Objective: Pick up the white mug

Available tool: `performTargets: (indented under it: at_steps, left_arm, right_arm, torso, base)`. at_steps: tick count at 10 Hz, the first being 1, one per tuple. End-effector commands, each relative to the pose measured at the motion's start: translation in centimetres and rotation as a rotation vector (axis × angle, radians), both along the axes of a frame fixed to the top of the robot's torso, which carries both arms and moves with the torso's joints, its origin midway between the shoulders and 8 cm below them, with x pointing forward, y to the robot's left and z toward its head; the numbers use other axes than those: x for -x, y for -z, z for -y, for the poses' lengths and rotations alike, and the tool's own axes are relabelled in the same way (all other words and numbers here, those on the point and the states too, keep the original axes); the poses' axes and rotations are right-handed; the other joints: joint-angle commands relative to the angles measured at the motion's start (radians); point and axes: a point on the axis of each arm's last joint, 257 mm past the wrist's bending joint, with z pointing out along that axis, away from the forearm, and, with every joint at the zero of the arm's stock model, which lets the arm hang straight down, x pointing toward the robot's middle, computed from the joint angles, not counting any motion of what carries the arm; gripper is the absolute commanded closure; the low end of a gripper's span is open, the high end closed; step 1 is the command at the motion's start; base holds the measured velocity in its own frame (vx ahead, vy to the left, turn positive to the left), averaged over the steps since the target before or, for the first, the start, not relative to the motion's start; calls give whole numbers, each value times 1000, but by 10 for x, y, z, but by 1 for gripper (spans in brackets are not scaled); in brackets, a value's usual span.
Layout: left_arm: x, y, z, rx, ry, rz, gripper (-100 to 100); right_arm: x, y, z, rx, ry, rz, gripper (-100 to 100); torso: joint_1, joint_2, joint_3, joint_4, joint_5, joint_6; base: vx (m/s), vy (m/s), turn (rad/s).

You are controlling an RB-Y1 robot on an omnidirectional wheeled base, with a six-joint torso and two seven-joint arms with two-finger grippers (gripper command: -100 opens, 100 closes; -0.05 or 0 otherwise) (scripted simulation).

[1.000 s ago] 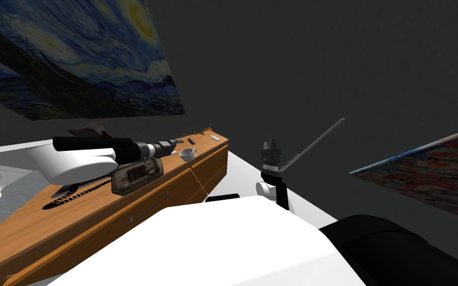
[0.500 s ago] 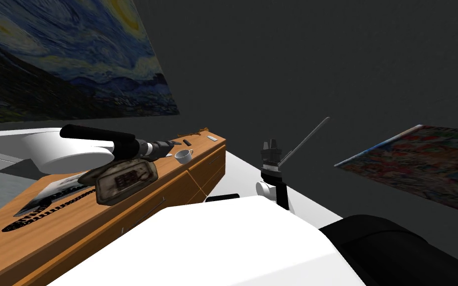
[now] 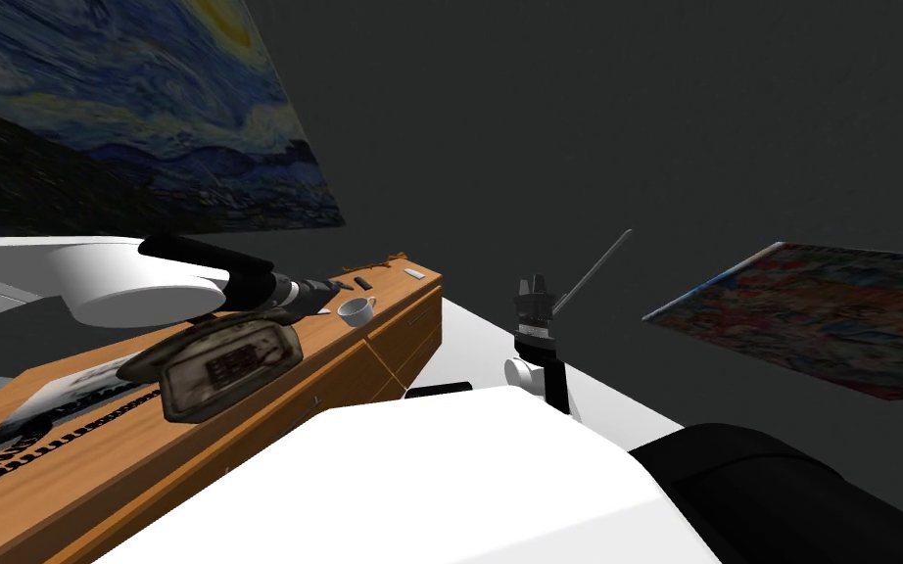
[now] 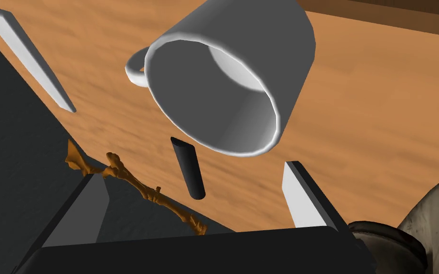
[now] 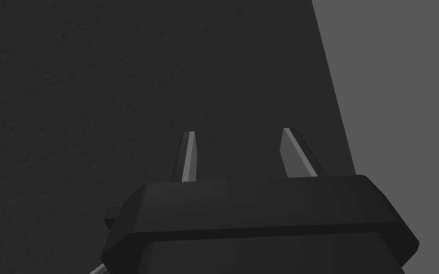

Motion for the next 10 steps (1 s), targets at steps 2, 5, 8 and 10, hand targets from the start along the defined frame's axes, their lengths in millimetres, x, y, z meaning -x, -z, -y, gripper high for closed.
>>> performTargets:
  at_steps: [2, 5, 8, 10]
  left_arm:
    - [12, 4, -9, -27, -51, -89, -100]
    - [21, 7, -15, -48, -85, -151, -100]
    - [39, 13, -23, -74, -144, -253, -100]
    - [50, 16, -28, -104, -172, -312, -100]
  right_arm:
    - [0, 0, 0, 0, 0, 0, 0]
    - [0, 0, 0, 0, 0, 0, 0]
    - [0, 0, 0, 0, 0, 0, 0]
    - [0, 0, 0, 0, 0, 0, 0]
  torso:
    - [0, 0, 0, 0, 0, 0]
    - [0, 0, 0, 0, 0, -1]
    - [0, 0, 0, 0, 0, 0]
    - [0, 0, 0, 0, 0, -1]
  base:
    - [6, 14, -120]
    - [4, 8, -53]
    - [8, 11, -141]
    - [9, 12, -55]
